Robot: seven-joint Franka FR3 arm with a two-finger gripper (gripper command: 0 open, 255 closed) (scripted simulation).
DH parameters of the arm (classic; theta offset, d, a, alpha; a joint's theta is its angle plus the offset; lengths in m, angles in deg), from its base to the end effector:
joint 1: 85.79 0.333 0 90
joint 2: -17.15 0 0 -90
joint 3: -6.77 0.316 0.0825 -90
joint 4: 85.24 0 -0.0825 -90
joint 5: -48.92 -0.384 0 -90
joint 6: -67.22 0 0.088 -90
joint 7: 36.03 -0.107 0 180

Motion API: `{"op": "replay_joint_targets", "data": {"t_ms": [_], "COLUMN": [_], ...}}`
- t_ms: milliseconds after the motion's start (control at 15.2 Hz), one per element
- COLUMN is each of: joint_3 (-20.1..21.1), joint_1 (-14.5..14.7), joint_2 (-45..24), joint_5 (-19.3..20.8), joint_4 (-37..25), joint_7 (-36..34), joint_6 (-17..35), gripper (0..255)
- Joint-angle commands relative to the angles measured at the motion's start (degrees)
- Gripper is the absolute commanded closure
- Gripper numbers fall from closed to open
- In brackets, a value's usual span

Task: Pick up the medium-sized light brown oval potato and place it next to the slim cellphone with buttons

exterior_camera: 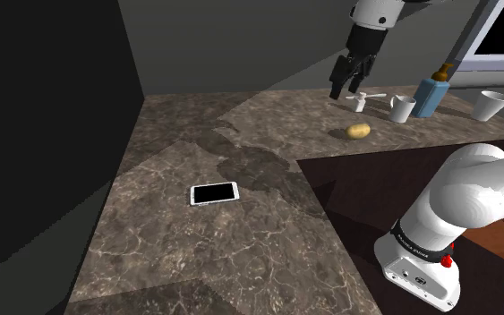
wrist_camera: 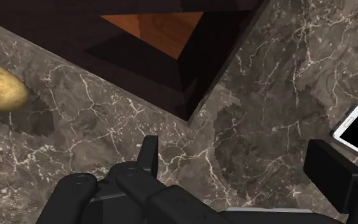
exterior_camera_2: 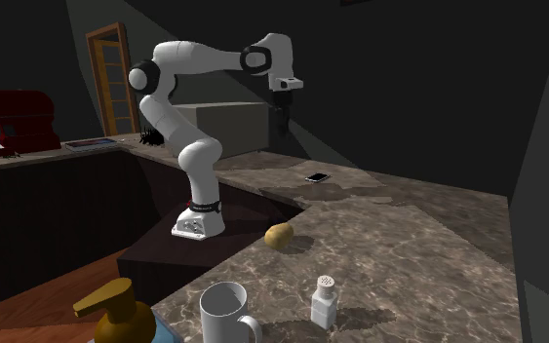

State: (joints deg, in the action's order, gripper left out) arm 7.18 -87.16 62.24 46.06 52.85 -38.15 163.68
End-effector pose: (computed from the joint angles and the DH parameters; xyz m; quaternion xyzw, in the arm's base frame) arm 0.3166 0.0001 0.5754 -0.9988 0.0299 -0.0300 0.0226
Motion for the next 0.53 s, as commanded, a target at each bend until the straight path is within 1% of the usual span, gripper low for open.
{"op": "replay_joint_targets", "data": {"t_ms": [0, 462], "joint_3": [0.0, -9.5], "joint_1": [0.0, -0.1], "joint_2": [0.0, 0.4], "joint_5": [0.0, 7.4], "joint_4": [0.0, 7.2], "joint_7": [0.0, 17.9], "joint_6": [0.0, 4.6], "gripper": [0, 0]}}
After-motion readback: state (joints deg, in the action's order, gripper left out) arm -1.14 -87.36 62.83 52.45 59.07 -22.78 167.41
